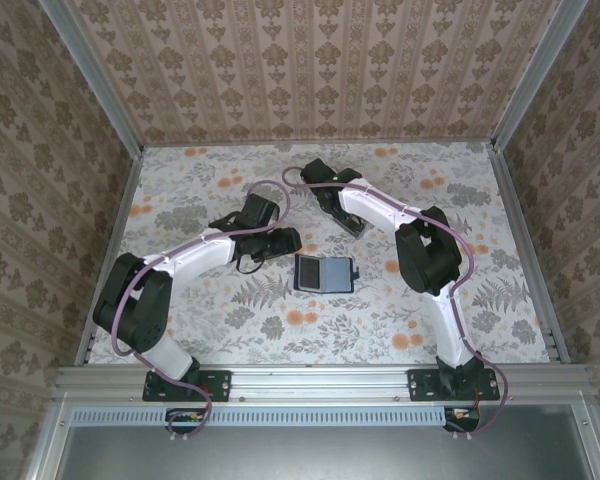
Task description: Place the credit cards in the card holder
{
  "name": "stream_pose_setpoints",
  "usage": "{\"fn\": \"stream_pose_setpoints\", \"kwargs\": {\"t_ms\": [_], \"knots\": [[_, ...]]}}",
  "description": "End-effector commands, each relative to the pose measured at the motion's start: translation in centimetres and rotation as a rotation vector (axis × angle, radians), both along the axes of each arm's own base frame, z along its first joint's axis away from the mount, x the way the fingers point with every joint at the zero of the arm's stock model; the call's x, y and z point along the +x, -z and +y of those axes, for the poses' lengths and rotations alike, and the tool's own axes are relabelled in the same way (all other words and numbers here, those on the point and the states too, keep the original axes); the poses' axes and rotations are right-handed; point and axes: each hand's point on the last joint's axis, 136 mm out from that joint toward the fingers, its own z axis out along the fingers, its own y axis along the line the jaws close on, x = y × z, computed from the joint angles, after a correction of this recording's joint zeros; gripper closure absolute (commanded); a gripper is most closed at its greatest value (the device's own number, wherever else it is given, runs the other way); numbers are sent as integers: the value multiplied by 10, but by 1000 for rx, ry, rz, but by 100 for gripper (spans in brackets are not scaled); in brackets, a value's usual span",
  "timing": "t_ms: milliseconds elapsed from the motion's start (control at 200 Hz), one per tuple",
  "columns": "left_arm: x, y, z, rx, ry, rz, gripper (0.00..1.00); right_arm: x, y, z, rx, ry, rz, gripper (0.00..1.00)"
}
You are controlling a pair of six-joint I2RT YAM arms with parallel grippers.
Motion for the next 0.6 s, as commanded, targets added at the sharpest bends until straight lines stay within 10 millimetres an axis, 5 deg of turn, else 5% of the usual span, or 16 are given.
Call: {"fn": "stream_pose_setpoints", "kwargs": {"t_ms": [0, 595], "knots": [[0, -7, 4, -20, -21, -4, 28, 1, -10, -10, -45, 13, -30, 77], [0, -4, 2, -16, -16, 9, 28, -14, -30, 1, 86, 5, 11, 97]]}}
